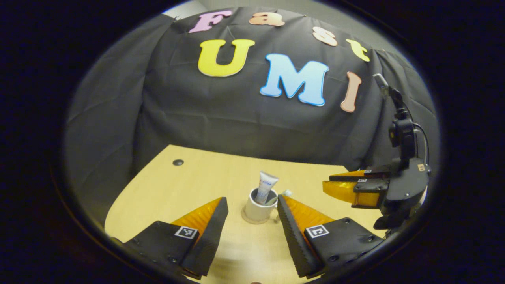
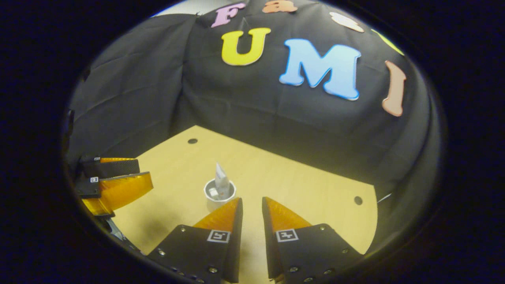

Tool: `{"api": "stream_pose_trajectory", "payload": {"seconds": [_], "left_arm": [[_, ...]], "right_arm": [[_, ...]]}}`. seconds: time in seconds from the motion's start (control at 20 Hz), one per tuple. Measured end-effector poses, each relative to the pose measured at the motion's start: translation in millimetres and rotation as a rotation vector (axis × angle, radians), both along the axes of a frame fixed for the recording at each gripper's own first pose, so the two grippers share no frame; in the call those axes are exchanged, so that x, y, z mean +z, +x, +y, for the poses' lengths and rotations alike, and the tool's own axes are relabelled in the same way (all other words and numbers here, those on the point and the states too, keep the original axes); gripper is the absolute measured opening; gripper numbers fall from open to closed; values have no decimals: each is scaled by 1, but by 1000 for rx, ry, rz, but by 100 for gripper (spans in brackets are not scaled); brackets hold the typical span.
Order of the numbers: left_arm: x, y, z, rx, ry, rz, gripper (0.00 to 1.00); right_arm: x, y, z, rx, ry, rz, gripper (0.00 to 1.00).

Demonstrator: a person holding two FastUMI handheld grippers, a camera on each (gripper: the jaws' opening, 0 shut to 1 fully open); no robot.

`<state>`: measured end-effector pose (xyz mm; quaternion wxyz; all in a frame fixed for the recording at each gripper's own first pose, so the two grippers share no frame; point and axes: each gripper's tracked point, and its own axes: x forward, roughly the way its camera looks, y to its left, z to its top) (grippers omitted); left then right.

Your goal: Put the toothbrush and toothpaste on the desktop into the cup, then pick up the cup and place it on the coaster on the desktop.

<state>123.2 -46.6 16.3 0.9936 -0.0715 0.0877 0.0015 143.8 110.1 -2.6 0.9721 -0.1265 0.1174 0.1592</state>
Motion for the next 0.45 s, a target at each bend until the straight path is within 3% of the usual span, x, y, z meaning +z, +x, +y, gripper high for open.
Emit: {"api": "stream_pose_trajectory", "payload": {"seconds": [0.25,0.45], "left_arm": [[78,-6,-34,-16,45,-213,83],[113,-25,-51,-11,101,-314,87]], "right_arm": [[69,-50,-23,-128,140,-234,27],[98,-77,-38,-180,212,-325,27]]}}
